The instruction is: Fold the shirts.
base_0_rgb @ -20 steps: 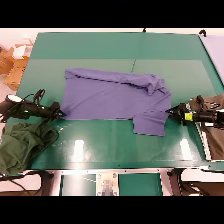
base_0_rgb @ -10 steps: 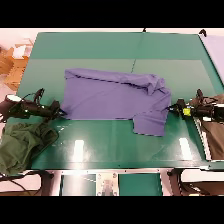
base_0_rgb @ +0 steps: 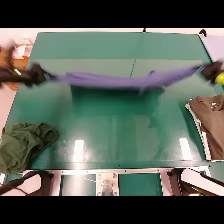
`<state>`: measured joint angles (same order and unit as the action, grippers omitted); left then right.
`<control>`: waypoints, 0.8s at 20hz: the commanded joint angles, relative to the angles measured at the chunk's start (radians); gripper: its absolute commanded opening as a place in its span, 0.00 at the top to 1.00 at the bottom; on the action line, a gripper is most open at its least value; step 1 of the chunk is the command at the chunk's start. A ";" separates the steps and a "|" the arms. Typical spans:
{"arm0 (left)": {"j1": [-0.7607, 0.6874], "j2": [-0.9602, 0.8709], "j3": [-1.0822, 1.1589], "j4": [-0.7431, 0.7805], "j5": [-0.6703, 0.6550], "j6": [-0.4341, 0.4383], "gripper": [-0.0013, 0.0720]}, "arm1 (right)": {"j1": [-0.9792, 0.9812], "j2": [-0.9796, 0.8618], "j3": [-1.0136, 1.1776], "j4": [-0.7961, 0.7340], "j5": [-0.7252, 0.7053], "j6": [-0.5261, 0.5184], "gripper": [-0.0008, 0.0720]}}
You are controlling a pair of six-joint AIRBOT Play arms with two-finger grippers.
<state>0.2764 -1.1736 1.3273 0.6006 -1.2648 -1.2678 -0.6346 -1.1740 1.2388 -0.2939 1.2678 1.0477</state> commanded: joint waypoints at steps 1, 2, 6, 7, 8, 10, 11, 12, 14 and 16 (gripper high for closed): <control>0.001 0.184 0.354 -0.032 0.065 -0.036 0.95 | -0.076 0.165 0.315 0.158 0.006 0.047 0.96; 0.001 0.225 0.458 -0.032 0.103 -0.036 0.95 | -0.101 0.199 0.401 0.162 -0.004 0.052 0.96; 0.001 0.333 0.793 0.008 0.187 -0.033 0.95 | -0.163 0.305 0.684 0.159 -0.067 0.051 0.96; 0.001 0.353 0.841 0.032 0.191 -0.032 0.95 | -0.163 0.318 0.737 0.152 -0.093 0.052 0.96; 0.001 0.380 0.869 0.073 0.193 -0.033 0.95 | -0.163 0.325 0.777 0.142 -0.110 0.051 0.96; 0.001 0.419 0.871 0.176 0.175 -0.047 0.95 | -0.163 0.336 0.817 0.118 -0.123 0.052 0.96; 0.001 0.423 0.865 0.237 0.144 -0.081 0.95 | -0.163 0.339 0.814 0.116 -0.123 0.053 0.96; 0.001 0.420 0.858 0.294 0.106 -0.119 0.95 | -0.163 0.336 0.809 0.102 -0.122 0.069 0.96; 0.001 0.418 0.766 0.343 0.045 -0.145 0.95 | -0.163 0.336 0.768 0.024 -0.103 0.112 0.96; 0.001 0.411 0.601 0.318 0.003 -0.124 0.95 | -0.162 0.335 0.680 -0.036 -0.074 0.127 0.96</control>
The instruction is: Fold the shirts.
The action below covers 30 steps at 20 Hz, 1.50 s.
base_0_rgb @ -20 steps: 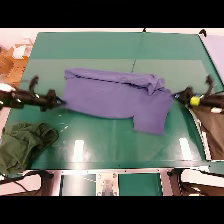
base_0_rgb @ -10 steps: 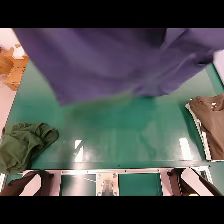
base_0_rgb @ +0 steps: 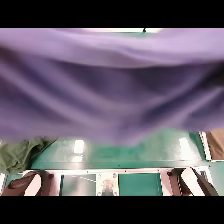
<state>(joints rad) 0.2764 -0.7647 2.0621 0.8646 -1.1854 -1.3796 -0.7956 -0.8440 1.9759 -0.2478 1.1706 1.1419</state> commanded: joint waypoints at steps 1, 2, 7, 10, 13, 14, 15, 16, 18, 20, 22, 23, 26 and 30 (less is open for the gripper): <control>0.001 -0.015 -0.216 0.030 -0.107 0.011 0.95 | 0.005 0.004 -0.127 -0.086 0.024 0.027 0.96; 0.001 -0.045 -0.306 -0.011 -0.132 0.035 0.95 | 0.024 0.003 -0.205 -0.087 0.011 0.007 0.96; 0.000 -0.296 -0.695 -0.238 -0.070 0.289 0.95 | 0.346 -0.110 -0.697 -0.272 -0.230 -0.089 0.96; -0.022 -0.559 -0.754 -0.238 0.032 0.372 0.95 | 0.473 -0.315 -0.858 -0.360 -0.467 -0.089 0.96; -0.055 -0.804 -0.753 -0.283 0.168 0.395 0.95 | 0.501 -0.580 -0.810 -0.354 -0.502 -0.087 0.96; -0.058 -0.865 -0.747 -0.304 0.204 0.410 0.95 | 0.501 -0.660 -0.776 -0.352 -0.502 -0.081 0.96; -0.059 -0.914 -0.726 -0.333 0.209 0.430 0.95 | 0.500 -0.722 -0.743 -0.336 -0.502 -0.068 0.96; -0.059 -0.956 -0.692 -0.349 0.209 0.440 0.95 | 0.495 -0.774 -0.708 -0.319 -0.502 -0.068 0.96; -0.060 -1.004 -0.619 -0.350 0.209 0.437 0.95 | 0.493 -0.859 -0.629 -0.306 -0.500 -0.041 0.96; -0.060 -1.035 -0.544 -0.349 0.209 0.419 0.95 | 0.493 -0.918 -0.543 -0.306 -0.492 -0.028 0.96; -0.060 -1.057 -0.483 -0.342 0.209 0.379 0.95 | 0.493 -0.959 -0.458 -0.306 -0.473 -0.016 0.96; -0.060 -1.064 -0.460 -0.341 0.209 0.366 0.95 | 0.493 -0.973 -0.418 -0.306 -0.461 -0.015 0.96; -0.060 -1.085 -0.402 -0.343 0.208 0.331 0.95 | 0.493 -0.992 -0.325 -0.307 -0.448 0.004 0.96; -0.098 -1.122 -0.314 -0.336 0.216 0.329 0.95 | 0.493 -0.992 -0.309 -0.322 -0.448 0.004 0.96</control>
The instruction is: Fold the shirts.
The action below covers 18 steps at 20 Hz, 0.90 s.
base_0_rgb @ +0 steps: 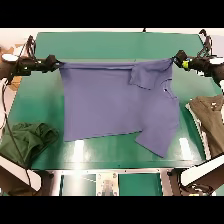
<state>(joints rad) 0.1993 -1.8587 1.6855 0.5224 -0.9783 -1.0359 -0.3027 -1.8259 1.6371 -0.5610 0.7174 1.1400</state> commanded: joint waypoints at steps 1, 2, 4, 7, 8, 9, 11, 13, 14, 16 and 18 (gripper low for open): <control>-0.034 -0.045 0.092 0.013 0.009 -0.015 0.95 | 0.000 -0.010 0.031 -0.022 0.005 0.006 0.96; -0.044 -0.062 0.115 0.020 0.008 -0.031 0.95 | 0.000 -0.010 0.030 -0.038 0.005 0.009 0.96; -0.059 -0.091 0.139 0.048 -0.002 -0.056 0.95 | 0.000 -0.010 0.030 -0.086 0.008 0.019 0.96; -0.052 -0.093 0.141 0.183 -0.041 -0.140 0.95 | -0.019 -0.007 0.031 -0.150 0.057 0.039 0.96; -0.042 -0.093 0.140 0.189 -0.085 -0.145 0.95 | -0.033 -0.004 0.031 -0.163 0.098 0.038 0.96; -0.030 -0.093 0.140 0.189 -0.142 -0.153 0.95 | -0.048 0.000 0.031 -0.182 0.143 0.038 0.96; -0.015 -0.093 0.140 0.198 -0.237 -0.197 0.95 | -0.082 0.018 0.031 -0.255 0.243 0.037 0.97; -0.021 -0.093 0.138 0.275 -0.314 -0.230 0.95 | -0.109 0.034 0.030 -0.344 0.340 0.037 0.96; -0.033 -0.093 0.132 0.321 -0.340 -0.257 0.95 | -0.113 0.034 0.029 -0.376 0.380 0.038 0.96; -0.064 -0.093 0.105 0.370 -0.359 -0.278 0.95 | -0.111 0.034 0.002 -0.412 0.416 0.038 0.97; -0.086 -0.092 0.076 0.379 -0.361 -0.303 0.95 | -0.110 0.034 -0.035 -0.417 0.418 0.038 0.97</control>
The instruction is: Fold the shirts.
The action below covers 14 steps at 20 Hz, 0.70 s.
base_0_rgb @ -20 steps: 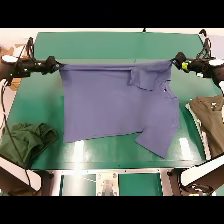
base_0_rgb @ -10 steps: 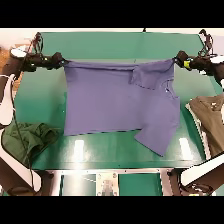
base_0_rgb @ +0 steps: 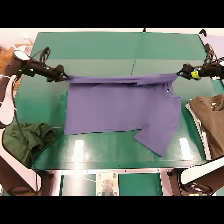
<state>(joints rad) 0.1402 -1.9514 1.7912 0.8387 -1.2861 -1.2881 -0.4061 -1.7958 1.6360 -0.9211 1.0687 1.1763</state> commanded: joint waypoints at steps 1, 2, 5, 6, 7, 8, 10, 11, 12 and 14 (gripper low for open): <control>-0.033 0.000 -0.043 0.079 -0.058 -0.069 0.95 | -0.007 0.004 -0.051 -0.076 0.066 0.002 0.97; -0.035 0.000 -0.060 0.097 -0.069 -0.090 0.95 | -0.007 0.004 -0.066 -0.095 0.067 0.002 0.97; -0.035 0.000 -0.101 0.133 -0.098 -0.119 0.95 | -0.007 0.004 -0.103 -0.117 0.066 -0.007 0.97; -0.035 0.001 -0.106 0.144 -0.103 -0.127 0.95 | -0.007 0.004 -0.110 -0.117 0.064 -0.010 0.97; -0.035 0.001 -0.108 0.157 -0.101 -0.138 0.95 | -0.007 0.004 -0.114 -0.119 0.061 -0.010 0.97; -0.035 0.001 -0.108 0.162 -0.095 -0.149 0.95 | -0.006 0.004 -0.116 -0.119 0.058 -0.009 0.97; -0.036 0.001 -0.108 0.160 -0.085 -0.153 0.95 | -0.006 0.003 -0.117 -0.121 0.056 -0.010 0.97; -0.036 0.001 -0.108 0.155 -0.086 -0.154 0.95 | -0.006 0.003 -0.117 -0.121 0.050 -0.009 0.96; -0.036 0.001 -0.108 0.155 -0.086 -0.158 0.95 | -0.006 0.003 -0.118 -0.124 0.044 -0.009 0.96; -0.036 0.000 -0.108 0.156 -0.077 -0.181 0.95 | -0.006 0.003 -0.123 -0.131 0.029 -0.009 0.96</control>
<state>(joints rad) 0.1051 -1.9507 1.6855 0.9871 -1.3716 -1.4399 -0.4126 -1.7916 1.5192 -1.0405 1.1168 1.1683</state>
